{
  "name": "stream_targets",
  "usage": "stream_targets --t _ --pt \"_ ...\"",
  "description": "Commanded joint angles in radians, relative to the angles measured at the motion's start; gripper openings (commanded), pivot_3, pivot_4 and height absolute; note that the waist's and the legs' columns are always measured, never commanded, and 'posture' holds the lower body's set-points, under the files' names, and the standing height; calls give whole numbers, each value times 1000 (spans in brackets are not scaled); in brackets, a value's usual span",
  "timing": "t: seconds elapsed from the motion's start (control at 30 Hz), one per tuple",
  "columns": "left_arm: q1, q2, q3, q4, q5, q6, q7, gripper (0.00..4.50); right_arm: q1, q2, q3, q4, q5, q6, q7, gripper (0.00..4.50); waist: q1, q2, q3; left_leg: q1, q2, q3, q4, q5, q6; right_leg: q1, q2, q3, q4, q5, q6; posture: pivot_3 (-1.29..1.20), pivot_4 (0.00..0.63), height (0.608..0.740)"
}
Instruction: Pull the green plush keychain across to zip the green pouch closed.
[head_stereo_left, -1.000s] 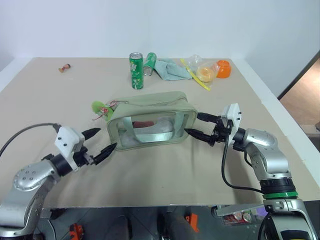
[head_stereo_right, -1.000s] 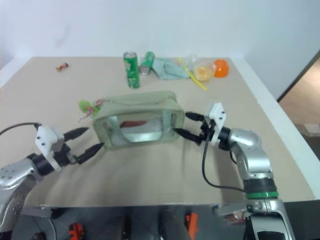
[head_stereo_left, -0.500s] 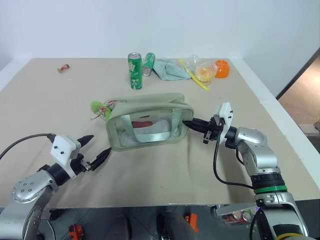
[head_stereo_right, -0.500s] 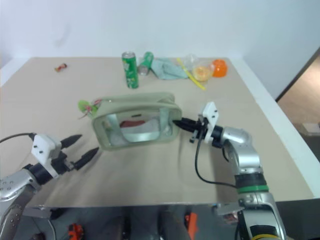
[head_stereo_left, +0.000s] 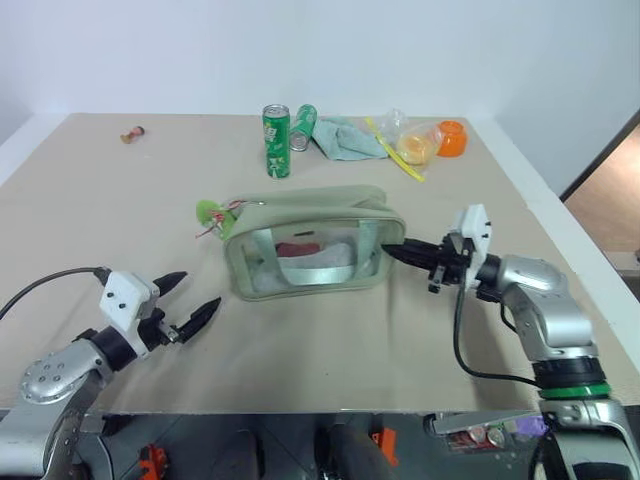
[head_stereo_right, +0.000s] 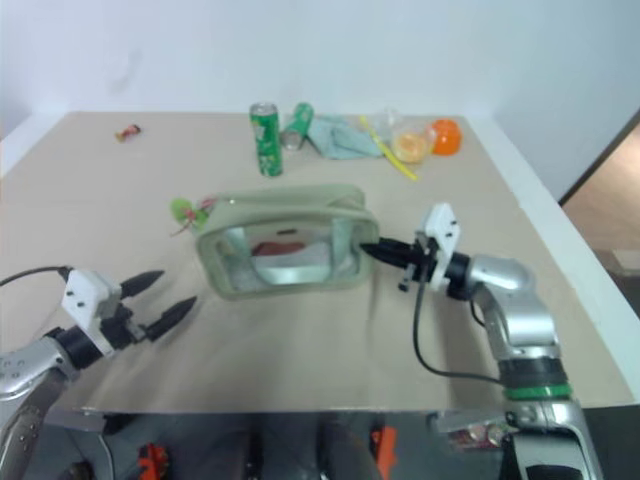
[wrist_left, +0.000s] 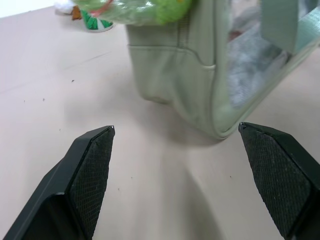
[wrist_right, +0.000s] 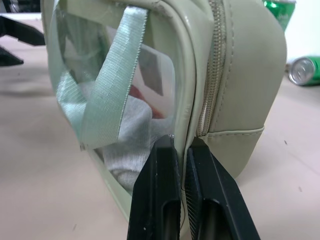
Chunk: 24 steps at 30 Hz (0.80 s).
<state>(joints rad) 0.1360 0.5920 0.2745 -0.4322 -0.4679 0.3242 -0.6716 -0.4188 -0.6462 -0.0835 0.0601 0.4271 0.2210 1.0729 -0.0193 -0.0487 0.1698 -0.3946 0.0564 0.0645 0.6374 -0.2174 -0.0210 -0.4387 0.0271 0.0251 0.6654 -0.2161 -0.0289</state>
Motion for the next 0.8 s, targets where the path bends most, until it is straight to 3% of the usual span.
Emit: stream_targets --t 0.03,0.37,0.4,0.6,0.8 --pt "-47 16 -6 11 0 -12 -18 4123 42 -47 -69 -76 34 14 2 31 0 0 0 0 0 0 0 0 0 0 0 0 0 0 0 0 150 740" --pt "-156 18 -82 -27 -86 80 -51 4123 158 -72 -85 -86 17 -39 15 31 -3 0 0 1 0 0 0 0 0 1 1 0 0 0 0 0 150 740" --pt "-158 21 -83 -27 -88 83 -55 4123 159 -72 -84 -85 21 -36 18 715 -3 0 0 1 0 0 0 0 0 1 1 0 0 0 0 0 150 740" --pt "-162 32 -73 -31 -93 98 -62 4123 160 -90 -106 -99 19 -42 11 2745 -3 0 0 2 -1 0 0 0 0 1 2 0 0 0 0 0 150 740" --pt "-142 37 -78 -30 -79 91 -66 4123 121 -123 -141 -194 90 49 -15 2745 -4 0 0 2 -1 0 0 0 0 1 2 1 0 0 0 0 150 740"
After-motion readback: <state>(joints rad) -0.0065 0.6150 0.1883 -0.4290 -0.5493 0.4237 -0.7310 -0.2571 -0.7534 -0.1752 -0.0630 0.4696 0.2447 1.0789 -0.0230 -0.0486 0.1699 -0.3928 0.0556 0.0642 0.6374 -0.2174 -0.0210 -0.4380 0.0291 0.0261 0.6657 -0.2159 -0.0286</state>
